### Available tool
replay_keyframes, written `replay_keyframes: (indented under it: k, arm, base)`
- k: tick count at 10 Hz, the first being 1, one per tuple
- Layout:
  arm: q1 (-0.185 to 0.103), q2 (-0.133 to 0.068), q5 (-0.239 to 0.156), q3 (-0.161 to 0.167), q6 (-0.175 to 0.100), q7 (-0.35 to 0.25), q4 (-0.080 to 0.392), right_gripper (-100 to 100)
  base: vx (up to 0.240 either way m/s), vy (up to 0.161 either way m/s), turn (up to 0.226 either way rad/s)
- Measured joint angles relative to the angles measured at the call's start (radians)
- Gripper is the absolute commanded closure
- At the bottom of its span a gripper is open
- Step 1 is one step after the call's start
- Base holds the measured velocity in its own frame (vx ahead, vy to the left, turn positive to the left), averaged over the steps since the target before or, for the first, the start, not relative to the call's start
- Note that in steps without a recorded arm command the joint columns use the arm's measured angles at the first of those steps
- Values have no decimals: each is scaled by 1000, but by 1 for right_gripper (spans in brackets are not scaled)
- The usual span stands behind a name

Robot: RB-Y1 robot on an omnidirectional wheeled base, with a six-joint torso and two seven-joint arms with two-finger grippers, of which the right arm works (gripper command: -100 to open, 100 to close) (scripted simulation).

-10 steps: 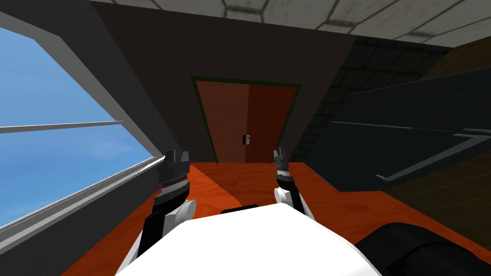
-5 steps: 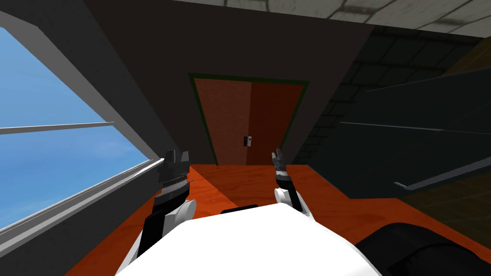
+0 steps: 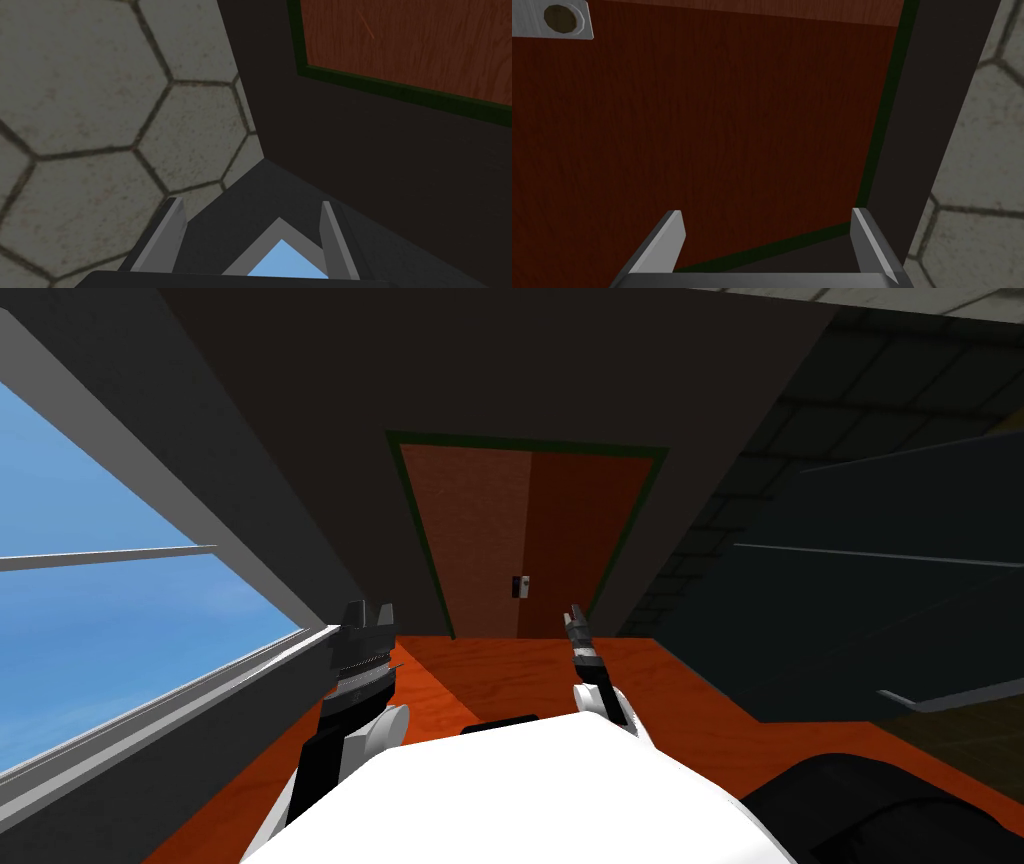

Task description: Pull the door open

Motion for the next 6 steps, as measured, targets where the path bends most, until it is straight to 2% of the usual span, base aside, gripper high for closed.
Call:
replay_keyframes:
  k: [3,5,6]
  arm:
    - [-22,-11,23,-11,21,-41,62,-100]
    - [-20,-21,40,-18,36,-77,97,-100]
    - [-29,-23,48,-21,45,-91,115,-100]
  base:
    - [153,21,21]
    - [193,36,20]
    - [112,29,13]
